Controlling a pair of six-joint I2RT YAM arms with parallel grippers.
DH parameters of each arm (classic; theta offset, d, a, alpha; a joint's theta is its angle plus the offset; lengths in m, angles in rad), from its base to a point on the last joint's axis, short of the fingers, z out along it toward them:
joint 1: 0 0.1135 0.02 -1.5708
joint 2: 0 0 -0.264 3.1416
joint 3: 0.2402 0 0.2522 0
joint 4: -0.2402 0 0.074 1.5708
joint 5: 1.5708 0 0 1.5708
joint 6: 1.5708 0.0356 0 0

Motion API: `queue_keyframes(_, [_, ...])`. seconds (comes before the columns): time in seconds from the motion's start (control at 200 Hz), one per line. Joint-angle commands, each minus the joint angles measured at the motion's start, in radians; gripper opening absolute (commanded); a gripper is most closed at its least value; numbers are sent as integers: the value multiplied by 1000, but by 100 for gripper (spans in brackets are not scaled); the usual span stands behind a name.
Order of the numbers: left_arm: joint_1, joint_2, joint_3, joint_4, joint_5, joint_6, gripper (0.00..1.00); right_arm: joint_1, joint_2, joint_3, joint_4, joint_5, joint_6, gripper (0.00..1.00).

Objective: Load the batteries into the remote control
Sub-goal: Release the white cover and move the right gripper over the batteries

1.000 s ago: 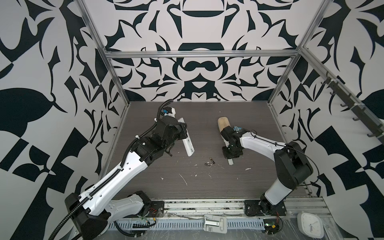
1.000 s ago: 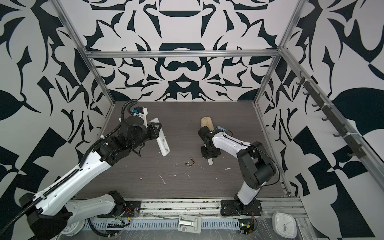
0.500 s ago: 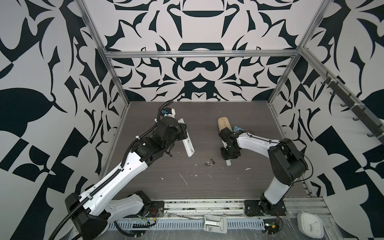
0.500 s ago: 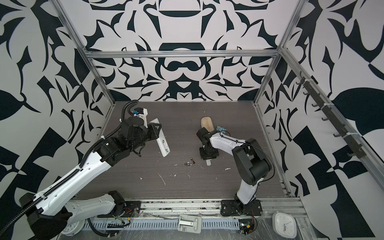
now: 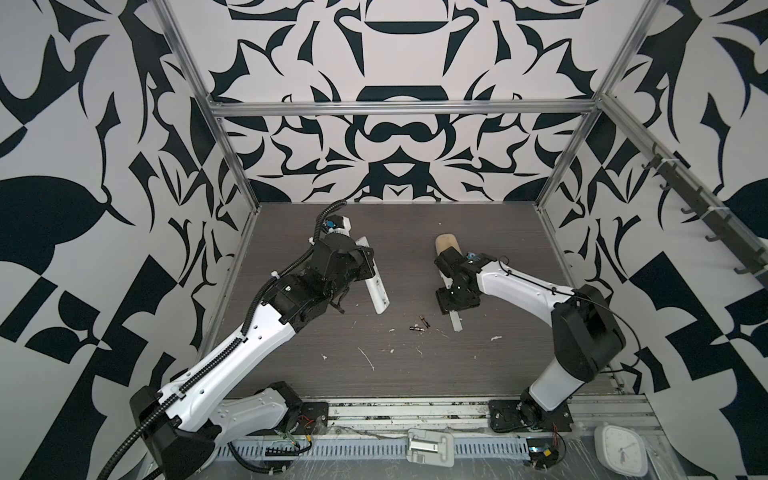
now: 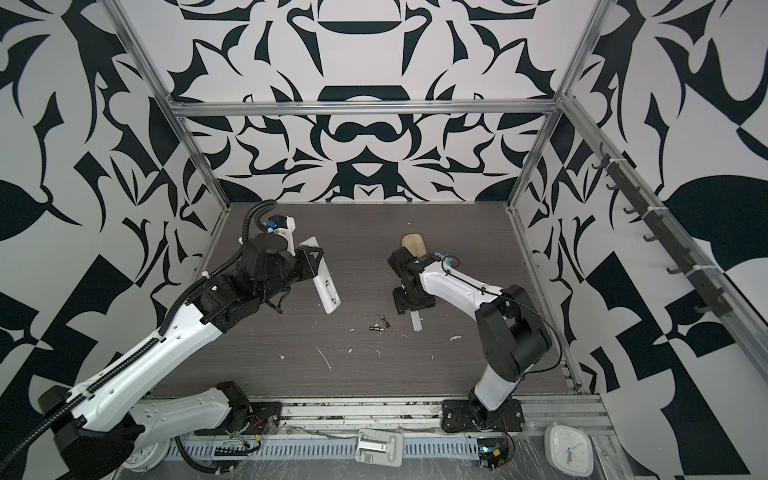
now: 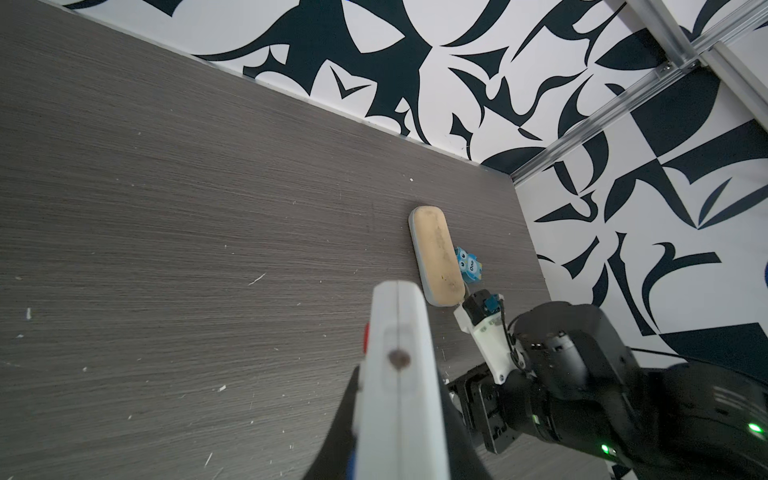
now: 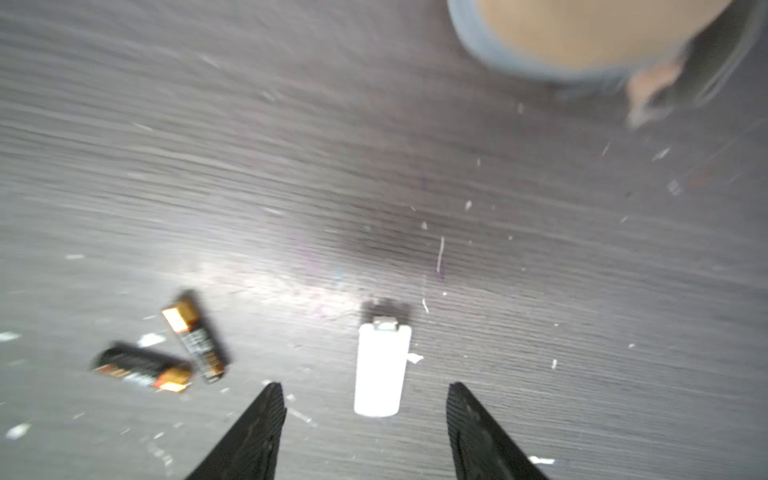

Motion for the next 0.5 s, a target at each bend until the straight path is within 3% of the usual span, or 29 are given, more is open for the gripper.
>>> queue_keyframes(0.0, [-2,-7,-16,23,25,-10,0,34,-38,58,-56,-44,-61,66])
queue_keyframes(0.205, [-2,-46,-48,25,53,-35,0,106,-42,36,26,-230,-194,66])
queue_keyframes(0.495, [-2,-93,-114,67,130,-67,0,113,30,89,23,-239,-140,64])
